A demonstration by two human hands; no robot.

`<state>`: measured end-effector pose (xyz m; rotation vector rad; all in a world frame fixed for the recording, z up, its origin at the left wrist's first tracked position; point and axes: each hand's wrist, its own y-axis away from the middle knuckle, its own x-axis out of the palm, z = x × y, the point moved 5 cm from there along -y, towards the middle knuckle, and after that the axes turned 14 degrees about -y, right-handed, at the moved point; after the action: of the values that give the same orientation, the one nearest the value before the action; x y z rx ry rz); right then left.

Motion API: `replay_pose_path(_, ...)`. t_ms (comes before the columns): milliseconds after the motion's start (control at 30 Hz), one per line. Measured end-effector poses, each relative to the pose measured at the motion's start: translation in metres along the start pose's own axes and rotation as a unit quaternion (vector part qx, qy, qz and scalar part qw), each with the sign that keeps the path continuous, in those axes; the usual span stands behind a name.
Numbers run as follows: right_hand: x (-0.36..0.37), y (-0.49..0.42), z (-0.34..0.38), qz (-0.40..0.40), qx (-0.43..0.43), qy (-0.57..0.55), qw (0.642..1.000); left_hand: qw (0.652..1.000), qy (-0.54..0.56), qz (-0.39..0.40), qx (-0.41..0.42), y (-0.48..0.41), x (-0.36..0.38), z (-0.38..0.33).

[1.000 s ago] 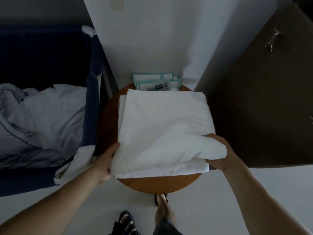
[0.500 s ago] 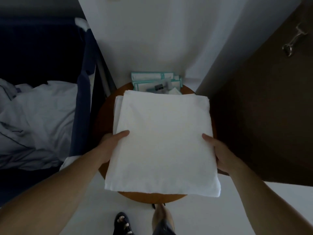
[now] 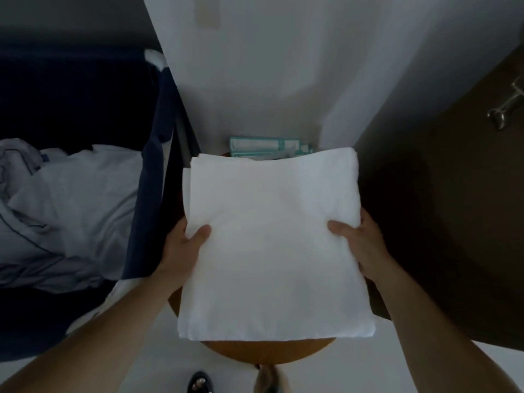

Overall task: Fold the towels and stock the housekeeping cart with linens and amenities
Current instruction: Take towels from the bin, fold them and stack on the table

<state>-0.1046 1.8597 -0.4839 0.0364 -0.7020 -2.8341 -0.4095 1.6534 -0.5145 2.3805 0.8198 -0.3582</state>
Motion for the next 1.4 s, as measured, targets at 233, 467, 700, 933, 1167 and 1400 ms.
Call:
replay_pose_path(233,-0.006,-0.013,-0.036,-0.02,0.11,0.079,0.991,0.993,-0.022,0.047,-0.108,-0.013,0.013,0.032)
replay_pose_path(467,-0.039,0.044,-0.08,-0.006,0.18,0.137,0.974,0.983,-0.117,-0.008,-0.144,0.028,0.004,0.065)
replay_pose_path(700,-0.046,0.066,-0.089,-0.045,0.093,0.272,0.957,0.946,-0.302,-0.013,-0.121,0.066,0.014,0.073)
replay_pose_path(933,-0.048,0.066,-0.073,-0.124,-0.019,0.362,0.924,0.948,-0.3,-0.092,0.047,0.056,0.002,0.043)
replay_pose_path(1167,-0.049,0.075,-0.114,-0.147,0.054,0.415,0.896,0.946,-0.322,-0.006,-0.043,0.048,0.014,0.08)
replay_pose_path(1400,-0.049,0.047,-0.102,-0.089,0.084,0.299,0.946,0.99,-0.089,0.005,-0.109,0.011,0.008,0.05)
